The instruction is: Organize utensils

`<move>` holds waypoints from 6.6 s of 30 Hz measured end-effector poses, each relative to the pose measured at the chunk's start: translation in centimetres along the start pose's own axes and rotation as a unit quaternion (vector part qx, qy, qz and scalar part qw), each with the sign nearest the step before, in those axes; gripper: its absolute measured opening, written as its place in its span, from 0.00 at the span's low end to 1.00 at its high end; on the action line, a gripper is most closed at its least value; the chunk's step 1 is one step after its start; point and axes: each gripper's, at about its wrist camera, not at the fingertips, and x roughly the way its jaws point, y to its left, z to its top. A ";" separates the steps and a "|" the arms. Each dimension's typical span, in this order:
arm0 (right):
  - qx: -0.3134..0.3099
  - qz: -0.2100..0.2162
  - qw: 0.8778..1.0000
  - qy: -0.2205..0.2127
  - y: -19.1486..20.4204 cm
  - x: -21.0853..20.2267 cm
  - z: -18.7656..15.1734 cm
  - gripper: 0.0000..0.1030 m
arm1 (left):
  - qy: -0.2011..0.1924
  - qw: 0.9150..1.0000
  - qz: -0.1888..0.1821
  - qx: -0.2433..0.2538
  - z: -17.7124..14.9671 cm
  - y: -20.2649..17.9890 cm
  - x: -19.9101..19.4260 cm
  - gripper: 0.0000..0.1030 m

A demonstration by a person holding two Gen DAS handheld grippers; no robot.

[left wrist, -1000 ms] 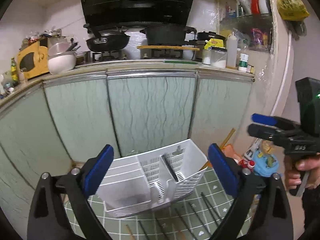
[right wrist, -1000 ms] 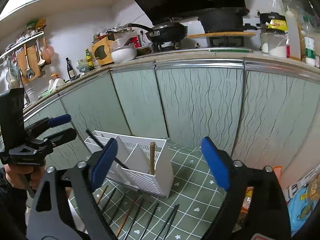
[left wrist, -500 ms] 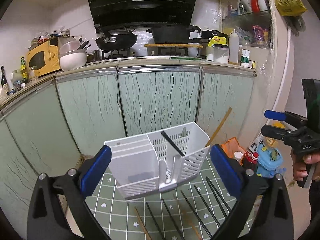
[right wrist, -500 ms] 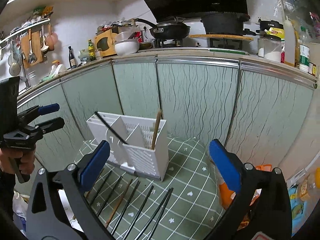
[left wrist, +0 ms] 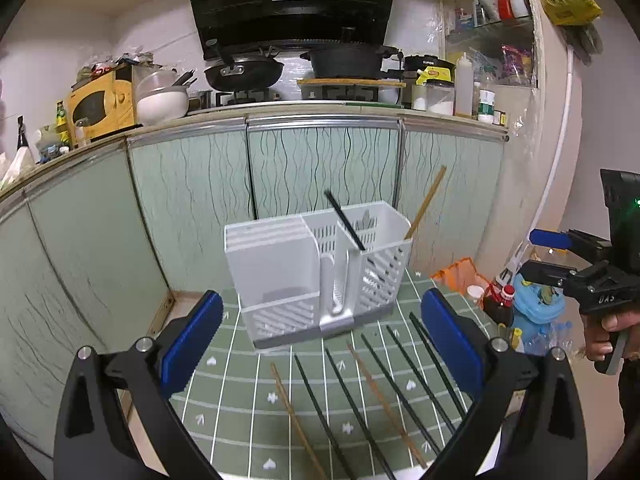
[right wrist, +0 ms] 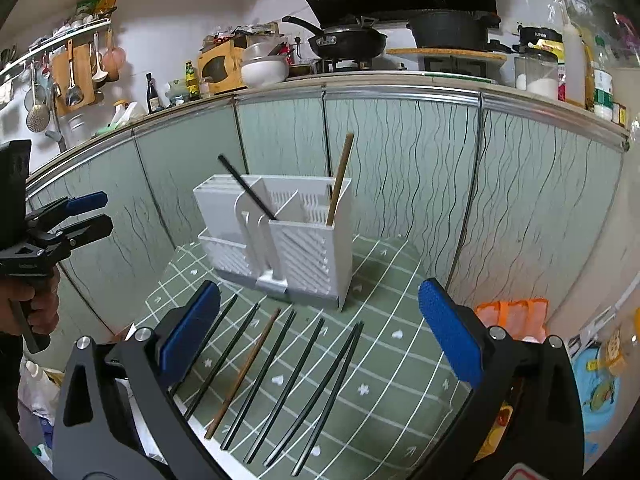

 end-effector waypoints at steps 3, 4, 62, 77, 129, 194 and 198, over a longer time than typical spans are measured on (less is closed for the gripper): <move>-0.001 -0.006 1.000 0.003 0.3 -0.2 -1.2 0.93 | 0.004 1.000 0.003 -0.005 -1.4 0.1 -0.6 0.95; -0.003 -0.009 1.000 0.004 0.4 -0.2 -1.7 0.93 | 0.004 1.000 0.005 -0.007 -1.9 0.2 -0.7 0.95; 0.024 -0.157 0.982 0.102 1.7 4.6 -19.7 0.79 | 0.095 0.984 0.148 -0.039 -22.4 -1.0 2.3 0.95; 0.025 -0.142 0.984 0.107 2.6 5.0 -20.1 0.42 | 0.107 0.979 0.166 -0.050 -22.9 -1.2 3.2 0.64; 0.072 -0.088 0.990 0.084 3.3 2.0 -18.4 0.06 | 0.089 0.984 0.130 -0.083 -19.9 -0.3 -0.1 0.08; 0.042 -0.072 0.994 -0.068 2.1 -7.6 -1.7 0.06 | -0.024 0.995 0.096 -0.025 -4.6 0.4 -7.4 0.08; 0.035 -0.061 0.995 -0.072 2.0 -8.3 0.4 0.06 | -0.030 0.995 0.089 -0.020 -3.0 0.4 -7.6 0.08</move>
